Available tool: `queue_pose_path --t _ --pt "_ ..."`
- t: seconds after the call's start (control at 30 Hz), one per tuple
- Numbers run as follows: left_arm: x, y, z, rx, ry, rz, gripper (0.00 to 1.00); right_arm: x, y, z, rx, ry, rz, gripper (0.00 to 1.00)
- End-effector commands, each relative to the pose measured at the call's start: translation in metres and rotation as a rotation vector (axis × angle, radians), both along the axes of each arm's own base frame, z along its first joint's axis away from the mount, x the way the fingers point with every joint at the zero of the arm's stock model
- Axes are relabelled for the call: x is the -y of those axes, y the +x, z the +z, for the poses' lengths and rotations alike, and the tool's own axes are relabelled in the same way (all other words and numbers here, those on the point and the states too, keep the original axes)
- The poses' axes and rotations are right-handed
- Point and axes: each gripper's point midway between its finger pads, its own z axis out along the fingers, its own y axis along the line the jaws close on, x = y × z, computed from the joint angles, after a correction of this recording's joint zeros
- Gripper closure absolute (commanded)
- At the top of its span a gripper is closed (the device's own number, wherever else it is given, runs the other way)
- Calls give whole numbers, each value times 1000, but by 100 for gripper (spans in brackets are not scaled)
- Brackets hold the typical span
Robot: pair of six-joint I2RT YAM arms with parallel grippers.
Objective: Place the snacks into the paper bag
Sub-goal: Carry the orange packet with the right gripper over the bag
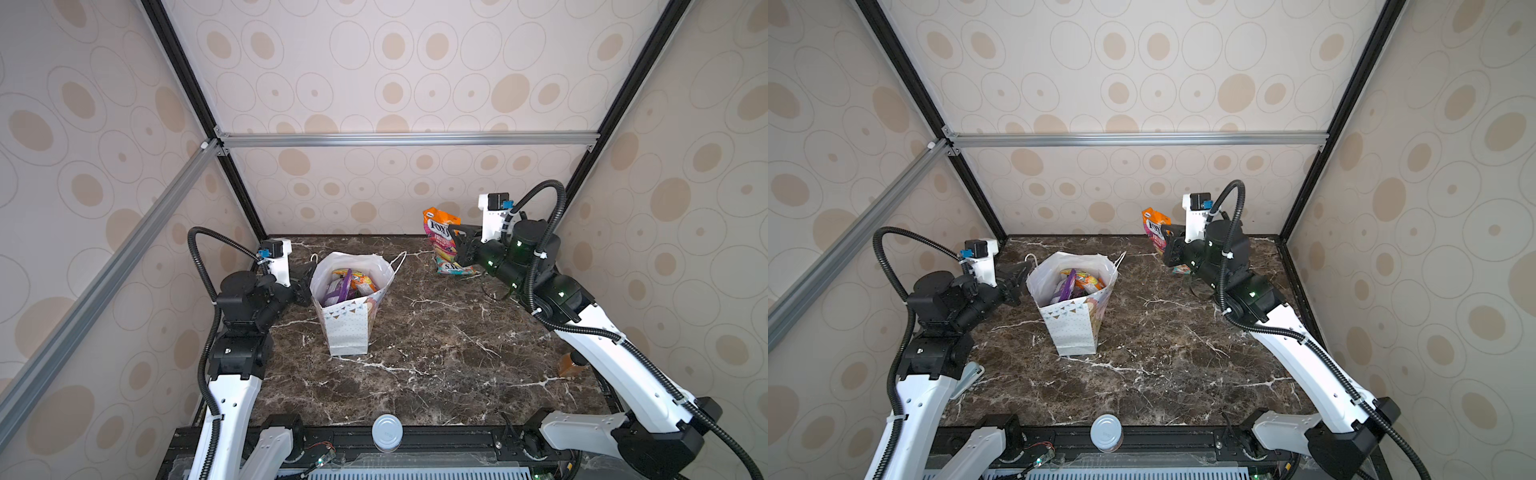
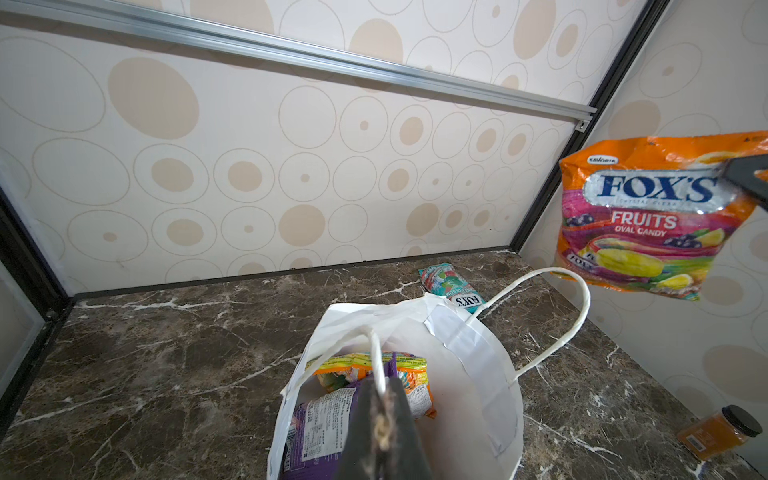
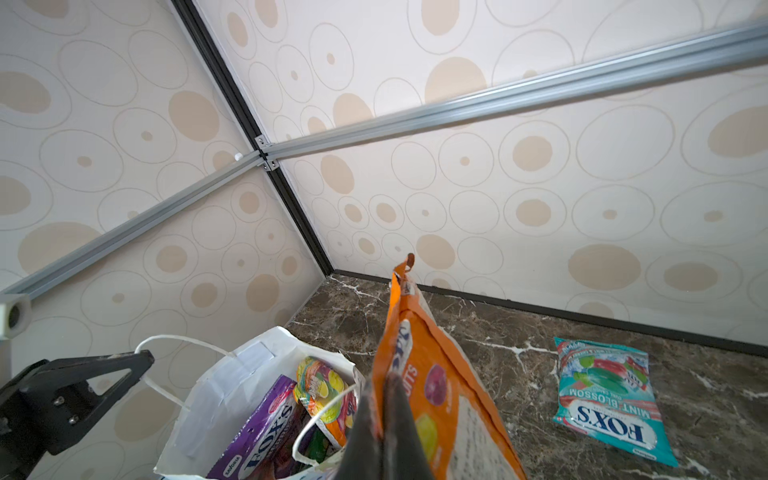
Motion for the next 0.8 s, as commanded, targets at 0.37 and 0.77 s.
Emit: queue_pose_path --t 0.37,0.77 --pt "8 -6 31 119 -13 -53 100 -49 -23 67 188 -85 83 100" --pt "5 -7 32 123 -4 -37 100 -89 -34 95 266 -108 157 100"
